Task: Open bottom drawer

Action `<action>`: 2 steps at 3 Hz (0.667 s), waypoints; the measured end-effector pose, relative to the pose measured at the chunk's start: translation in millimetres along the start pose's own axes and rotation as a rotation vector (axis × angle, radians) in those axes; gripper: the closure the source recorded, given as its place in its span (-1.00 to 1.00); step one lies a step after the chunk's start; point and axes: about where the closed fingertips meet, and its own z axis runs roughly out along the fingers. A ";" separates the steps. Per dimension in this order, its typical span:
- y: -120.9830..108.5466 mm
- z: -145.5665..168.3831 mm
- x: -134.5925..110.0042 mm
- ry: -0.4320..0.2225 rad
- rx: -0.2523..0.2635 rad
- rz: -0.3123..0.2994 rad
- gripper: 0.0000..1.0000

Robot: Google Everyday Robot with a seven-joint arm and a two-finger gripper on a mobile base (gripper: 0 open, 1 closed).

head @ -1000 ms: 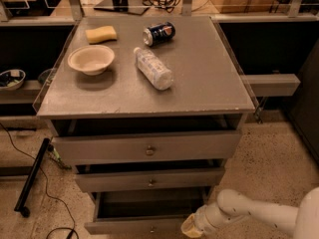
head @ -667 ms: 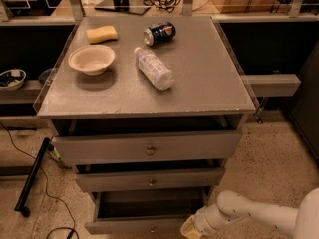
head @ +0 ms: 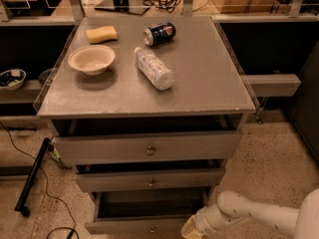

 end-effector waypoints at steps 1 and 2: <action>0.0 0.0 0.0 0.000 0.000 0.000 -0.78; 0.0 0.0 0.0 0.000 0.000 0.000 -1.00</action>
Offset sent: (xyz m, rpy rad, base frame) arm 0.0000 0.0000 0.0000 0.0000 0.0000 0.0000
